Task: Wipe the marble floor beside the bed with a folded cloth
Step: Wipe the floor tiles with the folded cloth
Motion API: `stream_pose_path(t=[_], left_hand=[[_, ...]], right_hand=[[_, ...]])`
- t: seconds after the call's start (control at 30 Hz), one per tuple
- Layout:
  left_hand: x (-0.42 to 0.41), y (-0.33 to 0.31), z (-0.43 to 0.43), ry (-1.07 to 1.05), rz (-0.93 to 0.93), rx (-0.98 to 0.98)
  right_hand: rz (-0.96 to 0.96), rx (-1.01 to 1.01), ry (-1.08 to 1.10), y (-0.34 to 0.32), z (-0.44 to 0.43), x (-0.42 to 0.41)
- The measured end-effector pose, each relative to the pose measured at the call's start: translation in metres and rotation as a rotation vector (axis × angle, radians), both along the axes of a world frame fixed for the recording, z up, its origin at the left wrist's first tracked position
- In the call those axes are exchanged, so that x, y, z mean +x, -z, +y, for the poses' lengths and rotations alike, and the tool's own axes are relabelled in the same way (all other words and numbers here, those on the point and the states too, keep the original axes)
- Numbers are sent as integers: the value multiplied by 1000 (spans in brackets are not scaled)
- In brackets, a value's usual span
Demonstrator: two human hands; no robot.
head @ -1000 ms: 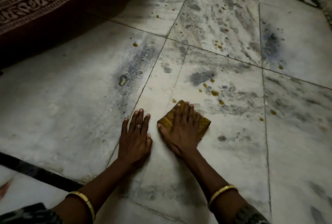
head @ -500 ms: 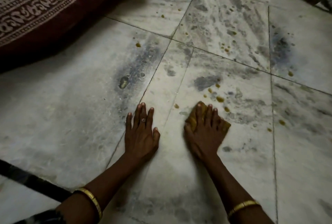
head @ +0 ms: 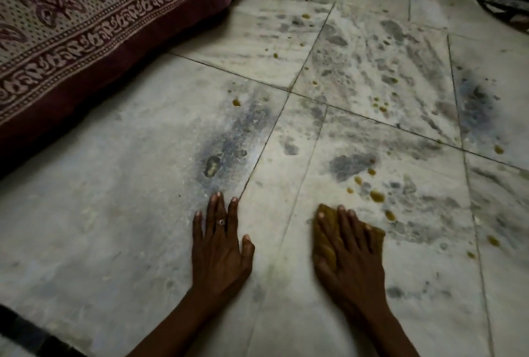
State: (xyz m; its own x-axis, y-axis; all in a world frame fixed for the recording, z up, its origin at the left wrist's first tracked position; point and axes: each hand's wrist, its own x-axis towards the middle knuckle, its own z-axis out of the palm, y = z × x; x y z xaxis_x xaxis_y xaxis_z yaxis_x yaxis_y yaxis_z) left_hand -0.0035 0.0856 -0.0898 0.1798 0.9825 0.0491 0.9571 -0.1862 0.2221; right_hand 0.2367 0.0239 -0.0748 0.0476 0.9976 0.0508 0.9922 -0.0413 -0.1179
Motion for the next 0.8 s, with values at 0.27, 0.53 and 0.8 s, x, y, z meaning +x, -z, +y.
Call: stream_pose_path(t=[0.27, 0.53, 0.8], left_hand=[[1, 0, 0, 5, 16, -9], [-2, 1, -4, 40, 19, 5], [49, 0, -41, 189, 20, 20]], right_hand=[[-12, -107, 82, 0, 130, -44], [44, 20, -172, -3, 5, -69], [-32, -35, 219, -4, -90, 67]])
